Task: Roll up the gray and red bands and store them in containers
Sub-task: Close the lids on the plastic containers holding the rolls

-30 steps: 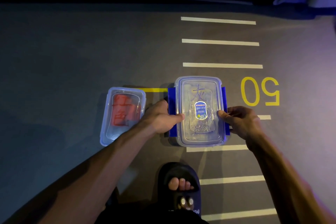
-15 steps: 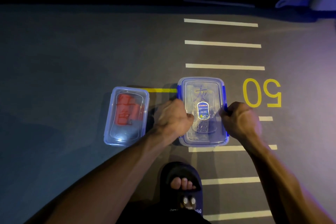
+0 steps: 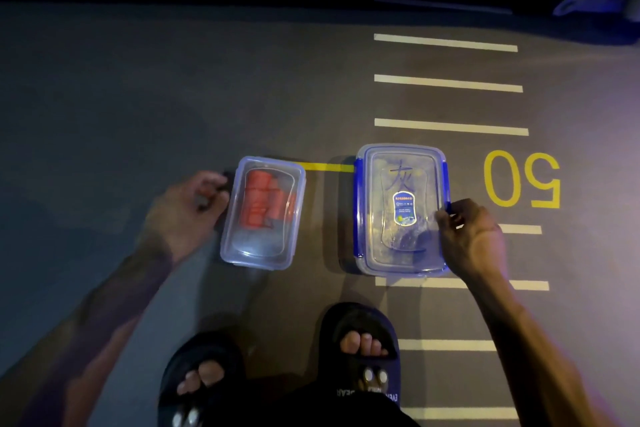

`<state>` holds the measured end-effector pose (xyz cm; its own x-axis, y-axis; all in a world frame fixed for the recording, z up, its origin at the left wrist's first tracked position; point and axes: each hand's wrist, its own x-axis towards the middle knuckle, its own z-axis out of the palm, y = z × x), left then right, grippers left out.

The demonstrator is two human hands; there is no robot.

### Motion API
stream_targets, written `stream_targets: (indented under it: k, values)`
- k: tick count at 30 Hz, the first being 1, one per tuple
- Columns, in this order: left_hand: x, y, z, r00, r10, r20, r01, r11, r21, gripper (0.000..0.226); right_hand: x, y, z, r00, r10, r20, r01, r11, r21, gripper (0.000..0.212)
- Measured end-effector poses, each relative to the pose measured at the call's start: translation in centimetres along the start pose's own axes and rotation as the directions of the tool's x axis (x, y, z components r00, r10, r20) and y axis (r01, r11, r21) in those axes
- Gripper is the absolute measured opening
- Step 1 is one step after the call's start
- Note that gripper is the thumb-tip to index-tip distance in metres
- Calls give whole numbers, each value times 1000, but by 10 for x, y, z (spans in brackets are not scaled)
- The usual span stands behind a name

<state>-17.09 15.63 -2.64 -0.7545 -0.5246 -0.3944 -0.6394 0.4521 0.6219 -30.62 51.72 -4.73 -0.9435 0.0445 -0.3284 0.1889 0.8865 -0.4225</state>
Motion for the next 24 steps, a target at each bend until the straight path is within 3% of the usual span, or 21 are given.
stream_targets:
  k: [2, 4, 13, 15, 19, 21, 24]
  values:
    - [-13, -17, -1, 977, -42, 211, 72, 988, -139, 34, -5, -4, 5, 1000, -14, 7, 14, 1000, 5, 22]
    - [-28, -25, 7, 944, -44, 326, 158, 930, -331, 50, -13, -10, 14, 999, -28, 44, 27, 999, 23, 23]
    - [-43, -32, 27, 969, -46, 242, 159, 868, -470, 54, -41, -20, 30, 986, -160, 41, 153, 978, 141, 30]
    - [-51, -35, 29, 963, -48, 266, 183, 841, -509, 63, -54, -14, 30, 974, -217, 72, 200, 962, 187, 45]
    - [-58, -42, 36, 953, -19, 301, 169, 862, -478, 90, -85, 2, 36, 930, -282, 237, 202, 928, 312, 109]
    - [-50, -42, 37, 953, -19, 303, 165, 870, -465, 93, -88, 5, 40, 919, -320, 231, 243, 921, 305, 119]
    - [-33, -26, 37, 954, 7, 300, 138, 878, -459, 92, -64, -9, 36, 918, -341, 204, 283, 921, 268, 116]
